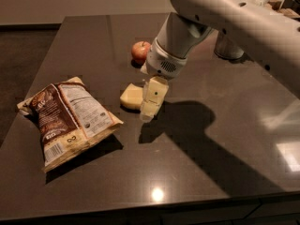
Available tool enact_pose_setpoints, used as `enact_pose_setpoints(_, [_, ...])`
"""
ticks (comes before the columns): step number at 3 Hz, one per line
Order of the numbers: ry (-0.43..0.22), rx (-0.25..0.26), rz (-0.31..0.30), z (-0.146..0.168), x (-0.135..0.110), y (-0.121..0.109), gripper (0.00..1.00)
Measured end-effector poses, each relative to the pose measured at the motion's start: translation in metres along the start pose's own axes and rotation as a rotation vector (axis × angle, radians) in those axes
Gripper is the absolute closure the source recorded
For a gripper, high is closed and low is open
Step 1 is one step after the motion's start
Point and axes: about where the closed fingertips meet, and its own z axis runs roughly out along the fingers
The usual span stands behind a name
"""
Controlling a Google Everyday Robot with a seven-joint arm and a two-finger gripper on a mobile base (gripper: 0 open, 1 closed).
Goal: Move sponge near brown chip bag
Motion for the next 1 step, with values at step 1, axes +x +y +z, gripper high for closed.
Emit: enact_pose_setpoints(1, [0.0, 0.0, 0.0, 0.0, 0.0, 0.0, 0.0])
